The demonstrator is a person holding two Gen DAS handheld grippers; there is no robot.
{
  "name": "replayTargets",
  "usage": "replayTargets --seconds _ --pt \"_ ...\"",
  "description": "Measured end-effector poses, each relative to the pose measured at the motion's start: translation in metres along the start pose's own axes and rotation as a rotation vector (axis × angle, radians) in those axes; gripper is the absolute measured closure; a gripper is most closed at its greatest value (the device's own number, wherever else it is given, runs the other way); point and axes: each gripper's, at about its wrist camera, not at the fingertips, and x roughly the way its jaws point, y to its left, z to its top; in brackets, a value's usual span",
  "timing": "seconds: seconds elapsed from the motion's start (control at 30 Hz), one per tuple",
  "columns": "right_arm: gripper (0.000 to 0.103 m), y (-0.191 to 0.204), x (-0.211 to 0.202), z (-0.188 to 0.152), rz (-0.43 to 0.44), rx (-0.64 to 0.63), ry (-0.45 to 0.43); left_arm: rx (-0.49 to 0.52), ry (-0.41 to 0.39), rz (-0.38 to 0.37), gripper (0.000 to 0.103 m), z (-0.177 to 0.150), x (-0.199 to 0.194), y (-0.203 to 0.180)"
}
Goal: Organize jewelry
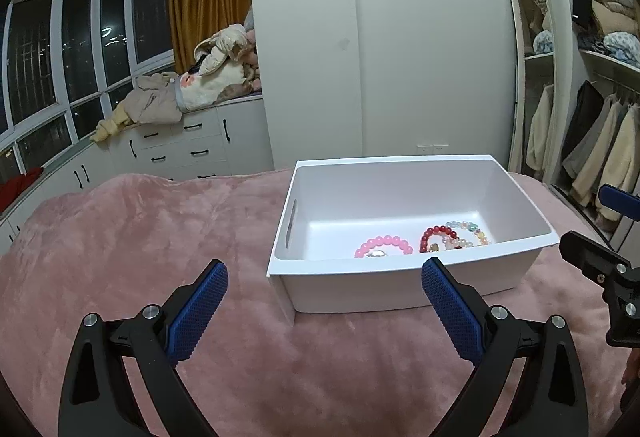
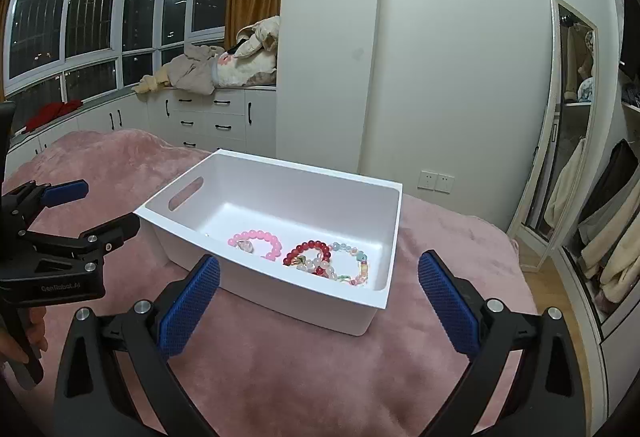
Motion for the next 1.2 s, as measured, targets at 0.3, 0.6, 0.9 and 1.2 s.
replayTargets --seconds 0.3,0.6,0.9,1.2 --pt "0.005 0.005 0.006 -0.013 -0.006 -0.024 -0.017 -0.007 0.001 0.004 0.005 -0.014 0.01 -0.002" --pt "0.005 0.004 0.006 -0.014 -0.007 -0.018 -0.029 -0.022 -0.021 0.018 0.005 -0.013 0.007 0.0" --pt "0.005 0.0 0.009 -0.011 -0.01 0.018 -0.038 -0.026 -0.034 0.026 0.004 -0.012 0.01 -0.003" --pt "0.005 -0.001 0.016 -0.008 -0.004 0.035 -0.034 -0.049 -0.033 0.027 0.004 -0.012 0.013 -0.004"
